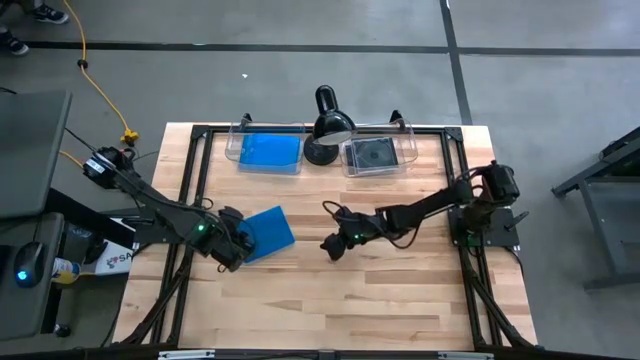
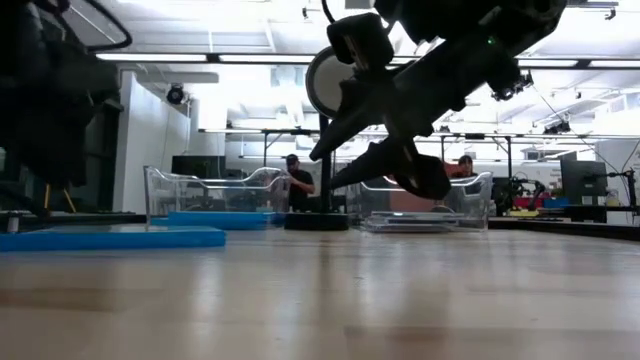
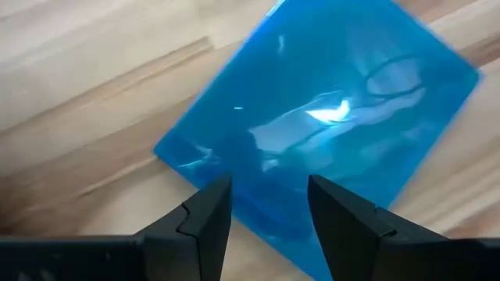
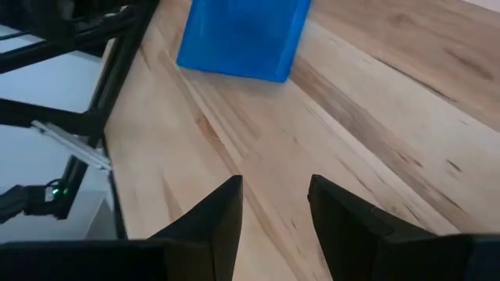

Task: Pick & place jewel cases by type
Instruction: Put the blue CD case into the left transparent bin

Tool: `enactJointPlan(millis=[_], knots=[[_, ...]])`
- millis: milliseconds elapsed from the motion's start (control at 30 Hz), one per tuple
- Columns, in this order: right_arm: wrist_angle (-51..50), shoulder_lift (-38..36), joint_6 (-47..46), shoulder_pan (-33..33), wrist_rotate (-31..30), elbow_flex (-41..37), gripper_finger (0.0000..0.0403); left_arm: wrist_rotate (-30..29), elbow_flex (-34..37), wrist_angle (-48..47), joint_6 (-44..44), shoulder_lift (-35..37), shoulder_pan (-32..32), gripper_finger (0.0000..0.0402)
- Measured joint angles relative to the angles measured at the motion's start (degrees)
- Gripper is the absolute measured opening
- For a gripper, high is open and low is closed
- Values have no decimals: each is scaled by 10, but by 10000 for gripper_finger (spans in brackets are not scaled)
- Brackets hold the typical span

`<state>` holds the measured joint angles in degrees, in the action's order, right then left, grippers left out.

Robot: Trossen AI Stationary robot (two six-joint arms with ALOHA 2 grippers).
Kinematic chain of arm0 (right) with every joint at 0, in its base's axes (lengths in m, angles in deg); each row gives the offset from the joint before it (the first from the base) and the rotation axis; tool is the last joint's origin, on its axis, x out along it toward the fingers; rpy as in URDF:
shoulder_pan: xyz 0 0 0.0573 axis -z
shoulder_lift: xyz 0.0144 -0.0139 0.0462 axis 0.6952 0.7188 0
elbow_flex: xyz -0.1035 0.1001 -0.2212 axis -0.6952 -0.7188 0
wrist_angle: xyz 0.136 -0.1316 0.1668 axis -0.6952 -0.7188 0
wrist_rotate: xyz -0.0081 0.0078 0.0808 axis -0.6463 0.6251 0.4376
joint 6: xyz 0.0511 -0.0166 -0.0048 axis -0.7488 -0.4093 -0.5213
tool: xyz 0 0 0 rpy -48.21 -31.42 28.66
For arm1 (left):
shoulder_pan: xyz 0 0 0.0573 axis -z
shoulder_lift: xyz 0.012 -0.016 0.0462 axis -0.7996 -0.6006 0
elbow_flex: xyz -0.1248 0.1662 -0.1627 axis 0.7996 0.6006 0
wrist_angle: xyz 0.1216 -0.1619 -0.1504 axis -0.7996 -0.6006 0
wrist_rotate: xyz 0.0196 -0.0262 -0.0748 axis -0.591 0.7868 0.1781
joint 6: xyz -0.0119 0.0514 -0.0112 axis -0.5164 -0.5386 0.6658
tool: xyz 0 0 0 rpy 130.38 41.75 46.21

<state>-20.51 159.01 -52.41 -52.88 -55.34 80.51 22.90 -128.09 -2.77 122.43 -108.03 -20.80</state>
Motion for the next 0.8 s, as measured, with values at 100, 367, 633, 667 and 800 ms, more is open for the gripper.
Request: enactJointPlan(millis=[100,367,633,667,800], knots=[[10,0,8,11,26,0,144,16,10,-17,1,0,0,165],[35,0,19,34,58,0,144,48,28,-38,7,0,0,165],[50,0,19,64,58,0,144,46,55,18,15,0,0,165],[51,0,20,68,58,0,144,46,61,32,16,0,0,165],[55,0,23,82,62,0,144,48,81,78,21,2,0,165]])
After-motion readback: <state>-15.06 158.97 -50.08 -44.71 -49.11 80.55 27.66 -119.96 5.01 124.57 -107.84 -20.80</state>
